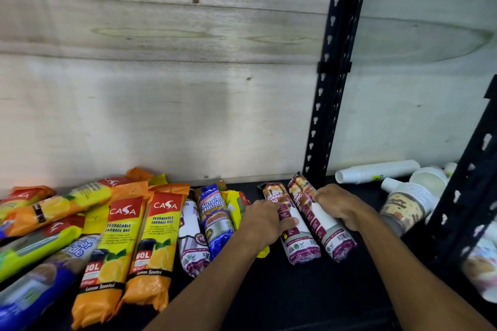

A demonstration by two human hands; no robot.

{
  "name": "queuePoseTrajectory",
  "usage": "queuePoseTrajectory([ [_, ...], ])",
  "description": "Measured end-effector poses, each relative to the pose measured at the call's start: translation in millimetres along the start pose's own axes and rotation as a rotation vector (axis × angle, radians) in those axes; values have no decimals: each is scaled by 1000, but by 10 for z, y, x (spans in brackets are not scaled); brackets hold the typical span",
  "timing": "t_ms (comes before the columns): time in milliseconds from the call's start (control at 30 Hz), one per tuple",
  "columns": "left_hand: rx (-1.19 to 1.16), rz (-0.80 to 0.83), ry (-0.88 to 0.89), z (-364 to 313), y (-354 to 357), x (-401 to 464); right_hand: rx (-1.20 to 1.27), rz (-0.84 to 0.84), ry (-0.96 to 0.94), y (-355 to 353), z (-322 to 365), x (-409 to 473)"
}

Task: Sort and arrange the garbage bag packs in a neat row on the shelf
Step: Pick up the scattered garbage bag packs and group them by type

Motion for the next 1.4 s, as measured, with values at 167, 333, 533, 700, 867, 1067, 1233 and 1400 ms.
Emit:
queuePoseTrajectory([
  [167,2,-21,2,-3,-19,-13,0,-14,24,23,-50,-24],
  [333,-84,6,-30,-11,-62,-30,-76,-58,-2,-15,-53,-60],
  [533,-177,73,-80,-11,-116,-48,-174,-91,-100,9,39,-111],
  [700,-168,69,-68,-35,-114,-53,-191,-75,-116,-3,61,-135],
  [867,-152,58,-70,-46,-100,-51,-218,-42,-104,21,52,-129],
  [1067,-457,-102,-130,84,-413,-188,-413,-311,-135,-56,152,-134],
  [1233,-317,-445,-232,844,-1280,-518,-234,-385,-339,212,946,-670],
  [1400,-79,-573,-507,1903,-1872,-954,-122,-174,-407,925,1622,-1191],
])
Point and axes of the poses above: each hand's wrist, its own x-axis towards the middle knuckle, its own y-axis out of the palm, z = x × y, the point moved 9 cm from there along x, towards the middle knuckle, and after that the axes turned 13 degrees about -z, right-handed, at the moved point
